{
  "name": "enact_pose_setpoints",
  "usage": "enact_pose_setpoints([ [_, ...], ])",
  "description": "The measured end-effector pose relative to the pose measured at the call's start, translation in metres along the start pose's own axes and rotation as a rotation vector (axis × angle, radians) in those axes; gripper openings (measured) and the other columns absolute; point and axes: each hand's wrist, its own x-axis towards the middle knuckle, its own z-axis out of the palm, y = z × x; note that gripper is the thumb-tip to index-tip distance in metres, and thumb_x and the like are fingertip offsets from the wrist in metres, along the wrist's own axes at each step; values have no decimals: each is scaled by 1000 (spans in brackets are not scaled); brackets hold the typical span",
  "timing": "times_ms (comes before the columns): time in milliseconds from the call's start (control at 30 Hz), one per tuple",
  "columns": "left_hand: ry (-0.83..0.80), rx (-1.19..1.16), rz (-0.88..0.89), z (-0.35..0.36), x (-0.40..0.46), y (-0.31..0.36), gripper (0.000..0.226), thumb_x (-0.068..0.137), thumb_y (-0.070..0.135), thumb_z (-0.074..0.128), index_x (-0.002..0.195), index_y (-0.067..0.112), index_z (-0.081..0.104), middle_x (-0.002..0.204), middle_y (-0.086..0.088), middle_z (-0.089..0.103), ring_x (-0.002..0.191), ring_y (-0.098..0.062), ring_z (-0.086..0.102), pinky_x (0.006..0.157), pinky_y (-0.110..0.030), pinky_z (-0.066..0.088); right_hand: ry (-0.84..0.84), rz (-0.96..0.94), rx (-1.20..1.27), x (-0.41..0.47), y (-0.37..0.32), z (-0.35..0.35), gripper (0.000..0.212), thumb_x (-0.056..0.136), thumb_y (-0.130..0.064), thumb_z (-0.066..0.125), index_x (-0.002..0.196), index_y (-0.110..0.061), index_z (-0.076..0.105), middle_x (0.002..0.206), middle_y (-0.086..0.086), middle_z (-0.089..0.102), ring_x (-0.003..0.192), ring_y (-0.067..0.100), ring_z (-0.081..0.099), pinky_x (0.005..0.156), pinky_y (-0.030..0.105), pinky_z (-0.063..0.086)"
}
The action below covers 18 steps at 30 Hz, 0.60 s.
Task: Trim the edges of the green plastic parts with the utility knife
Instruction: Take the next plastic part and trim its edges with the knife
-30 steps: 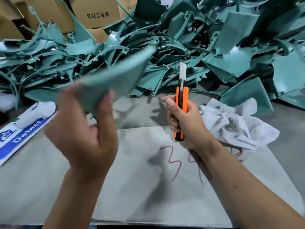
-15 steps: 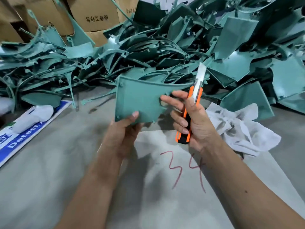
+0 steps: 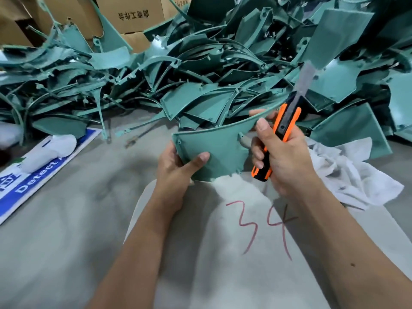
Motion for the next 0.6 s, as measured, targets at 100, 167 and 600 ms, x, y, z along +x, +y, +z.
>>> enact_pose_setpoints([
  [100,93,-86,-72,8,1,-1,38,85,13,75,122,5,66,119,-16,74,108,-35,71,93,-54,58,31,32,-81,0,6,4,47,92,-60,70,107,-17,59,74,-5,65,48,14,47,41,24,38],
  [167,237,-243,-143,10,3,1,40,94,13,66,131,0,60,127,-21,69,118,-44,65,99,-65,51,33,75,-115,-2,11,3,42,91,-68,66,99,-28,56,79,0,58,50,16,46,43,24,37],
  [600,243,-483,-451,5,5,9,25,101,30,60,110,9,68,74,-2,73,56,-9,67,49,-18,53,-202,-259,-836,-21,18,18,12,110,-36,49,101,-30,52,71,3,59,62,26,55,59,48,45],
])
